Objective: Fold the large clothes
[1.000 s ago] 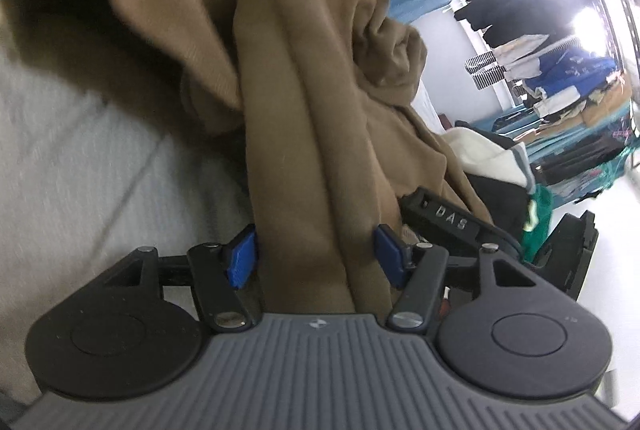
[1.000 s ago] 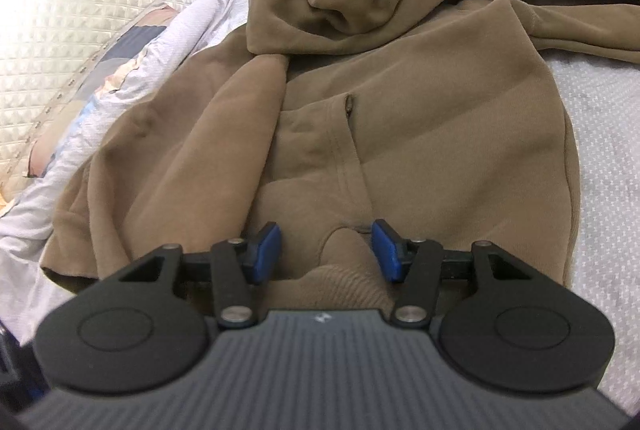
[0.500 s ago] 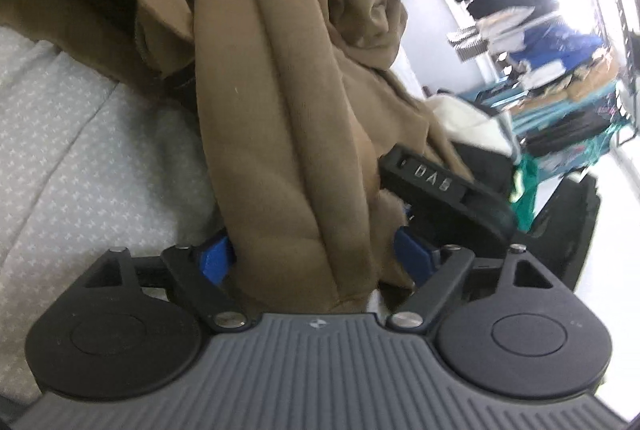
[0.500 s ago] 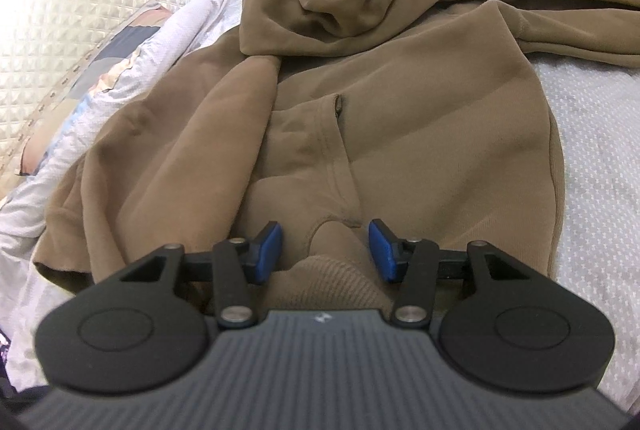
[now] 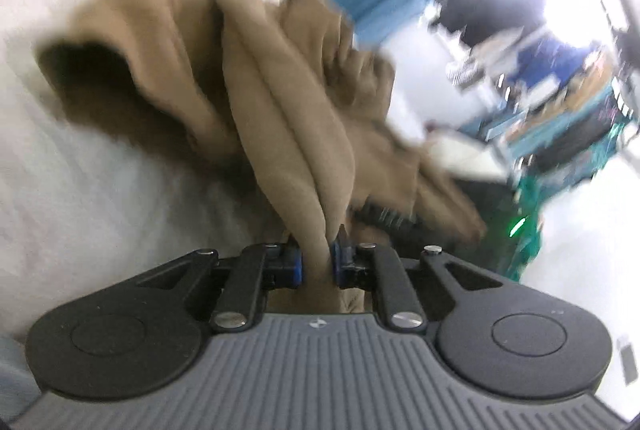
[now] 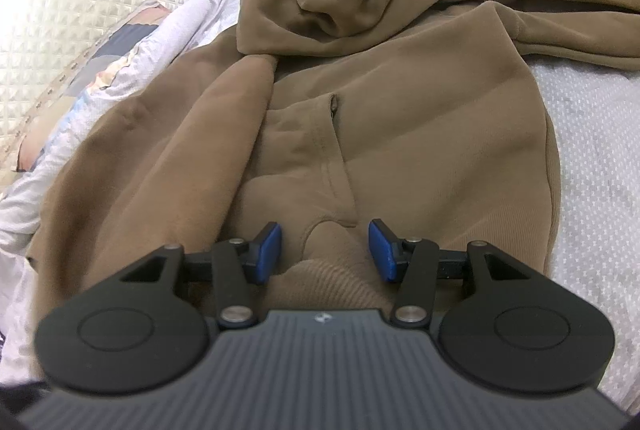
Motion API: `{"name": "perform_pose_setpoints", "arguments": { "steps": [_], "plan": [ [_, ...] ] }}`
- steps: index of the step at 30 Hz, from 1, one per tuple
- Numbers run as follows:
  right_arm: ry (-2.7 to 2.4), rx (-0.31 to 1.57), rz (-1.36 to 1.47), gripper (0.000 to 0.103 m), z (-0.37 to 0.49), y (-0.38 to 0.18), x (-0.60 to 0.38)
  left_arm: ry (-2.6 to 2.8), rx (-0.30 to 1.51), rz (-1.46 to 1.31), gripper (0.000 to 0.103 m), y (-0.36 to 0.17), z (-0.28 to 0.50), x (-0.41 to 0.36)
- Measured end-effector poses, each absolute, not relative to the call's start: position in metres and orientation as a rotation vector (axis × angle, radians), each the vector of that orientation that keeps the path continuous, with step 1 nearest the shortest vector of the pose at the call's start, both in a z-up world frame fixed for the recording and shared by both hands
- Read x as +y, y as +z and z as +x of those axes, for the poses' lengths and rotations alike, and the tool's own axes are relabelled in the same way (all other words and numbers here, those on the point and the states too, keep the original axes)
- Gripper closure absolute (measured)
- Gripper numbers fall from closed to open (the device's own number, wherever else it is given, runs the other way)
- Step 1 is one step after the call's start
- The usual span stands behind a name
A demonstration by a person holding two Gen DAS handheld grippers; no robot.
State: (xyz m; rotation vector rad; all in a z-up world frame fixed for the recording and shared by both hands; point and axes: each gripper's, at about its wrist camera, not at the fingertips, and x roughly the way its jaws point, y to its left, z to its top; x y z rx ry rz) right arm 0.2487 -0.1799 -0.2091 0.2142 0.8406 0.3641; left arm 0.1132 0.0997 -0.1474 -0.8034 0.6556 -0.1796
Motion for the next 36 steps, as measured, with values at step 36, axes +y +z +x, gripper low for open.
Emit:
{"name": "perform_pose_setpoints", "arguments": {
  "steps": [36],
  "plan": [
    [0.292, 0.717, 0.091, 0.051, 0.316, -0.207, -0.149, 0.723, 0.436, -0.577, 0.087, -0.080, 0.455, 0.549]
  ]
}}
